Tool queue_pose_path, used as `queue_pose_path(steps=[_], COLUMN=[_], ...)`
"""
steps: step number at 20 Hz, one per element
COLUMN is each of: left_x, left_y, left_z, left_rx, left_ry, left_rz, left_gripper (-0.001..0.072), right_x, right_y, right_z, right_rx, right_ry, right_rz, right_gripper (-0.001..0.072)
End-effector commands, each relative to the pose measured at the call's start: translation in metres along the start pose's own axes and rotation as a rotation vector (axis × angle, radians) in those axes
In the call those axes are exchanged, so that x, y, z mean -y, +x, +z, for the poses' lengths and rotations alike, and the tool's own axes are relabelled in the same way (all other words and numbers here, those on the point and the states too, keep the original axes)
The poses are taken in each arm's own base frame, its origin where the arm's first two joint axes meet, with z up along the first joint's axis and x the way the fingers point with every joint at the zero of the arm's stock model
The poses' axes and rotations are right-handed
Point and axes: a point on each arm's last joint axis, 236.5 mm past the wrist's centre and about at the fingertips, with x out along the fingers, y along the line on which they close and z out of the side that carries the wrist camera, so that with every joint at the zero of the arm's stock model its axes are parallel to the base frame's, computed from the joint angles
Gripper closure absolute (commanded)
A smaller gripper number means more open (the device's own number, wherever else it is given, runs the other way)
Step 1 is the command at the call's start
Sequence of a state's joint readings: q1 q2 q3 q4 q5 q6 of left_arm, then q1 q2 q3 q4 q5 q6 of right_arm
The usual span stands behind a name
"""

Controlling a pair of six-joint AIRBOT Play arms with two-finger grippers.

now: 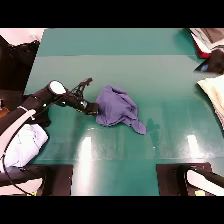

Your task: Fold the shirts.

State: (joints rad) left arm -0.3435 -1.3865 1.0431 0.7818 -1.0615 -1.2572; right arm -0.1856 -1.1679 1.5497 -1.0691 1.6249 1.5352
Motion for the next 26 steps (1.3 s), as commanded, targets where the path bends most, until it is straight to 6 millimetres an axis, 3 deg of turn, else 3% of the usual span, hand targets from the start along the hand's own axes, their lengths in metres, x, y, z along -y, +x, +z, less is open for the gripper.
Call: queue_pose_path(steps=[1,2,3,6,8,9,13,15,17,19,21,22,26], left_x=[0.028,0.038,0.045,0.055,0.055,0.055,0.055,0.055,0.055,0.055,0.055,0.055,0.058], left_y=[-0.04,-0.053,-0.062,-0.075,-0.075,-0.074,-0.074,-0.073,-0.073,-0.073,-0.073,-0.073,-0.076], left_z=[0.021,0.028,0.032,0.037,0.034,0.032,0.027,0.025,0.023,0.023,0.022,0.022,0.022], left_rx=[0.073,0.108,0.133,0.162,0.15,0.143,0.121,0.111,0.105,0.103,0.102,0.1,0.106], left_ry=[0.128,0.157,0.181,0.212,0.212,0.21,0.21,0.209,0.209,0.208,0.203,0.203,0.191], left_rz=[0.019,0.019,0.022,0.024,0.024,0.023,0.02,0.018,0.016,0.016,0.015,0.015,0.013], left_gripper=[0.068,0.0679,0.0679,0.0679,0.0679,0.0679,0.0679,0.0679,0.0679,0.0679,0.0679,0.0679,0.0679], right_x=[-0.006,-0.009,-0.013,-0.02,-0.025,-0.026,-0.026,-0.021,-0.019,-0.019,-0.022,-0.022,-0.024], right_y=[0.074,0.1,0.123,0.177,0.199,0.207,0.232,0.24,0.245,0.245,0.244,0.242,0.226], right_z=[-0.074,-0.102,-0.126,-0.186,-0.206,-0.213,-0.222,-0.223,-0.223,-0.219,-0.207,-0.201,-0.182], right_rx=[-0.193,-0.245,-0.283,-0.366,-0.392,-0.404,-0.439,-0.444,-0.449,-0.429,-0.373,-0.343,-0.261], right_ry=[-0.011,-0.039,-0.067,-0.137,-0.178,-0.192,-0.21,-0.199,-0.193,-0.197,-0.207,-0.222,-0.233], right_rz=[0.045,0.056,0.063,0.062,0.056,0.052,0.034,0.023,0.017,0.017,0.02,0.013,0.015], right_gripper=[0.0609,0.0267,-0.0008,-0.0006,-0.0003,0.0028,0.0042,0.0129,0.0165,0.0427,0.0514,0.0676,0.0693])
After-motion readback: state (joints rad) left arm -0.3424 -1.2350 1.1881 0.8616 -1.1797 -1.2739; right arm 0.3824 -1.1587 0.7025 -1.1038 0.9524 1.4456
